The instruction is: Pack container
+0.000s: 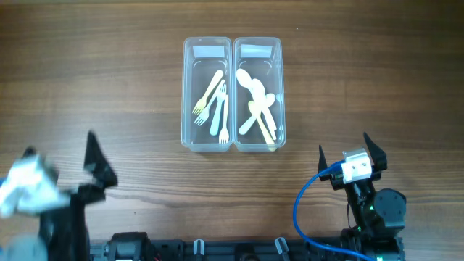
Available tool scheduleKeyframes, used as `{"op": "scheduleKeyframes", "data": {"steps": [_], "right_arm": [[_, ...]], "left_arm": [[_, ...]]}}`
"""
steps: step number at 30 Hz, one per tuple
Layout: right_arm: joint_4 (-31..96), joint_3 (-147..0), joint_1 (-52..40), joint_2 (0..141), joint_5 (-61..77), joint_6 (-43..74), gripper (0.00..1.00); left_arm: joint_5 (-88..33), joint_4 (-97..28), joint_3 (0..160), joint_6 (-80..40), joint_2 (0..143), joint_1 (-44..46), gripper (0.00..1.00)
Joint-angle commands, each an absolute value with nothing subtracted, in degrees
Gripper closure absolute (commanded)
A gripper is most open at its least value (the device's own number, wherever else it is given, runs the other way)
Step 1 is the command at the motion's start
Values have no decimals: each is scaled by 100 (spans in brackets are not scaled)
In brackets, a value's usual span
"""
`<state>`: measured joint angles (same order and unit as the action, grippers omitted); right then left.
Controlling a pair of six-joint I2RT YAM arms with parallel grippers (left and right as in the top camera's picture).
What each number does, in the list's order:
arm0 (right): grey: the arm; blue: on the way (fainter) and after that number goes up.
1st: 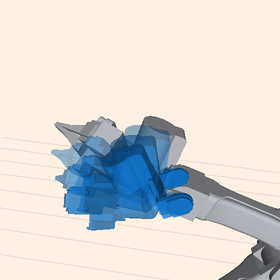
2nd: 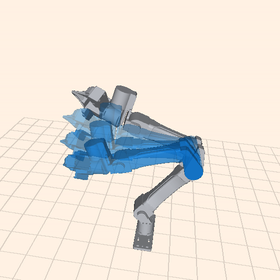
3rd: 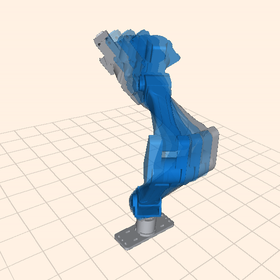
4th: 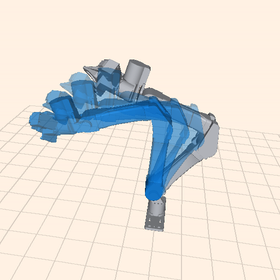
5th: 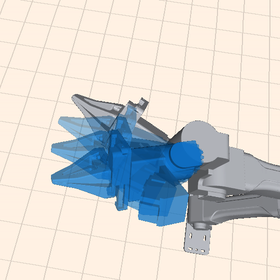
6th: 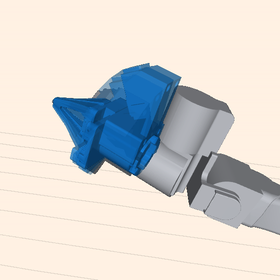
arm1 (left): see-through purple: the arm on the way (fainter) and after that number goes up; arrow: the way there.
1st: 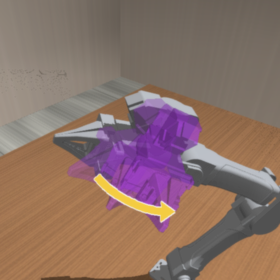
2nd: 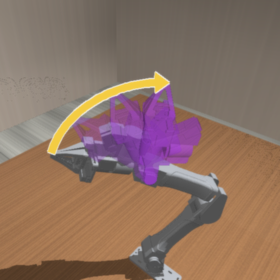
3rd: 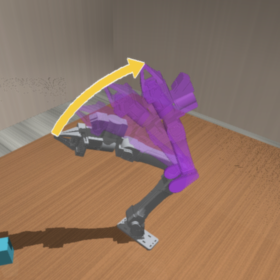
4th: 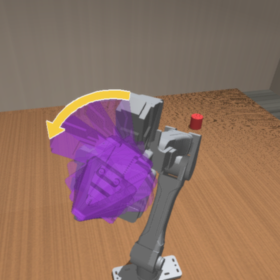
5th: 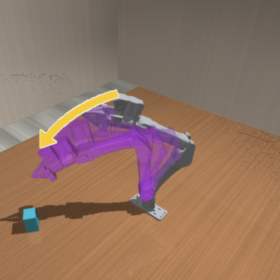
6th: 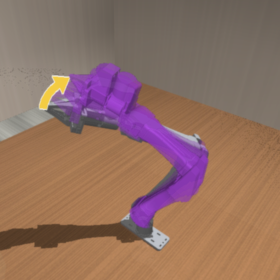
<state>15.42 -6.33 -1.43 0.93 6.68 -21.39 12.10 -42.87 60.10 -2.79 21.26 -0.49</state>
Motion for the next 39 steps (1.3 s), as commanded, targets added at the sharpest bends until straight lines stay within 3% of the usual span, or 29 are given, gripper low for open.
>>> {"op": "scheduleKeyframes", "data": {"steps": [1, 10, 19, 39], "right_arm": [[1527, -598, -126, 43, 777, -2239, 0], [1527, -598, -126, 43, 779, -2241, 0], [1527, -598, -126, 43, 777, -2239, 0], [1527, -598, -126, 43, 777, -2241, 0]], "left_arm": [[1437, -4390, 6023, -134, 1282, -60, 0], [469, -4816, 4980, -202, 676, 123, 0], [-642, -2683, 2084, -202, 244, 123, 0], [-521, -1774, 554, -213, 62, 117, 0]]}}
